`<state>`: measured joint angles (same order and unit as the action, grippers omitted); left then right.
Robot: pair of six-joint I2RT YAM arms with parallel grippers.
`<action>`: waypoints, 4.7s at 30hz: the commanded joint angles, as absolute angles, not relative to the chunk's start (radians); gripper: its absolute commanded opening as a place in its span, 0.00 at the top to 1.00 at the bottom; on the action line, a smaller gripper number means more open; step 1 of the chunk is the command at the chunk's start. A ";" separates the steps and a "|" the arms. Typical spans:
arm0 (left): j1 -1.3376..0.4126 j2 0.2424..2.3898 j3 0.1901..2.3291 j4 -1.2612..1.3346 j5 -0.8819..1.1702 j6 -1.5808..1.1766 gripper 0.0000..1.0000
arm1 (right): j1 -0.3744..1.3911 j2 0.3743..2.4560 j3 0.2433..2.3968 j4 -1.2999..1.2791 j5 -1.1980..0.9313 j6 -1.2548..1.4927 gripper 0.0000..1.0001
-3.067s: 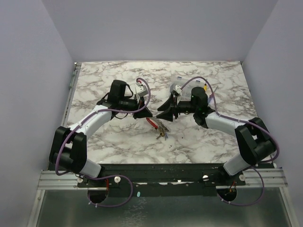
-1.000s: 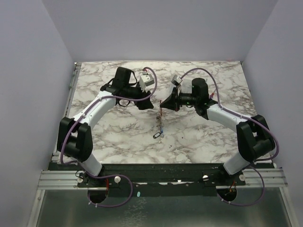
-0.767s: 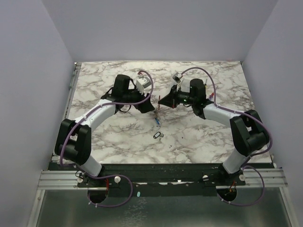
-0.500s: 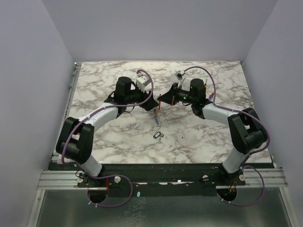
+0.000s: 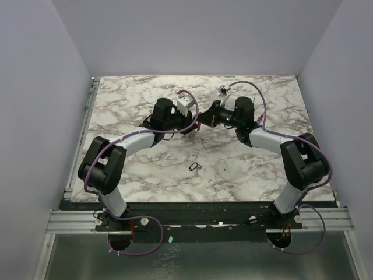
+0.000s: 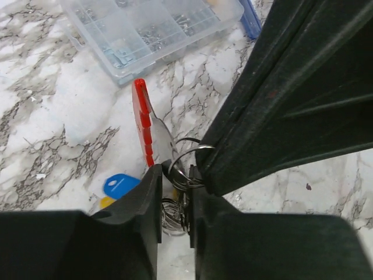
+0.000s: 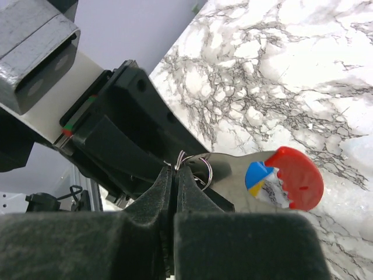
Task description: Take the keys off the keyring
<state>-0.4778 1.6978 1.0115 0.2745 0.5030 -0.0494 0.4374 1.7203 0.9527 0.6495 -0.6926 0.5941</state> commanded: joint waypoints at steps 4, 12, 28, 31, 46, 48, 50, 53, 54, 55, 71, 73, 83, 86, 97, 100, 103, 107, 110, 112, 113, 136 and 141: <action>-0.456 1.682 1.040 0.256 0.475 -0.072 1.00 | 0.425 1.665 0.988 0.603 -0.692 0.571 0.74; -0.394 1.766 1.087 0.257 0.752 -0.253 1.00 | 0.317 1.585 0.991 0.501 -0.758 0.476 0.18; -0.303 2.214 1.389 0.406 0.776 -0.633 0.62 | 0.235 1.420 0.927 0.172 -0.888 0.218 0.00; -0.300 2.196 1.418 0.287 0.714 -0.518 0.29 | 0.233 1.409 0.935 0.140 -0.882 0.190 0.00; -0.255 1.670 1.304 -0.363 0.428 0.172 0.01 | 0.194 1.338 1.004 -0.182 -0.819 0.011 0.00; -0.282 1.626 1.278 -0.430 0.420 0.217 0.01 | 0.182 1.341 1.026 -0.248 -0.818 -0.029 0.00; -0.330 1.590 1.245 -0.474 0.402 0.255 0.01 | 0.169 1.340 1.040 -0.299 -0.817 -0.051 0.00; -0.439 1.543 1.186 -0.498 0.345 0.298 0.01 | 0.147 1.328 1.023 -0.324 -0.804 -0.072 0.00; -0.474 1.531 1.167 -0.499 0.336 0.316 0.01 | 0.137 1.322 1.007 -0.310 -0.797 -0.075 0.00; -0.508 1.522 1.150 -0.497 0.336 0.333 0.01 | 0.127 1.316 0.987 -0.294 -0.793 -0.073 0.00; -0.719 1.709 1.158 -0.454 0.562 0.937 0.48 | 0.035 1.337 0.953 -0.256 -0.790 -0.060 0.00; -0.732 1.740 1.171 -0.450 0.555 0.988 0.49 | 0.030 1.337 0.952 -0.256 -0.794 -0.057 0.00; -0.747 1.892 1.221 -0.507 0.566 1.079 0.61 | 0.023 1.334 0.951 -0.262 -0.814 -0.059 0.00; -0.748 1.892 1.213 -0.555 0.565 1.109 0.61 | 0.023 1.339 0.953 -0.267 -0.815 -0.063 0.00; -0.749 1.814 1.078 -0.635 0.524 1.169 0.72 | 0.023 1.344 0.953 -0.270 -0.817 -0.066 0.00; -0.754 1.752 1.015 -0.643 0.510 1.164 0.72 | 0.023 1.349 0.954 -0.271 -0.818 -0.066 0.00; -0.756 1.701 0.964 -0.649 0.490 1.149 0.72 | 0.023 1.351 0.953 -0.271 -0.821 -0.062 0.00; -0.753 1.673 0.951 -0.643 0.467 1.089 0.69 | 0.023 1.354 0.951 -0.268 -0.830 -0.060 0.00; -0.723 1.645 0.981 -0.640 0.494 1.028 0.57 | 0.023 1.355 0.948 -0.266 -0.829 -0.061 0.00; -0.691 1.613 1.011 -0.640 0.521 0.984 0.45 | 0.023 1.355 0.948 -0.266 -0.826 -0.064 0.00; -0.675 1.598 1.030 -0.643 0.531 0.961 0.40 | 0.023 1.355 0.949 -0.267 -0.825 -0.064 0.00; 0.128 1.755 1.430 -0.349 0.510 0.060 0.01 | -0.244 1.515 1.064 -0.259 -0.850 -0.096 0.00; 0.133 1.740 1.305 -0.236 0.375 0.009 0.01 | -0.284 1.588 1.047 -0.228 -0.826 -0.115 0.00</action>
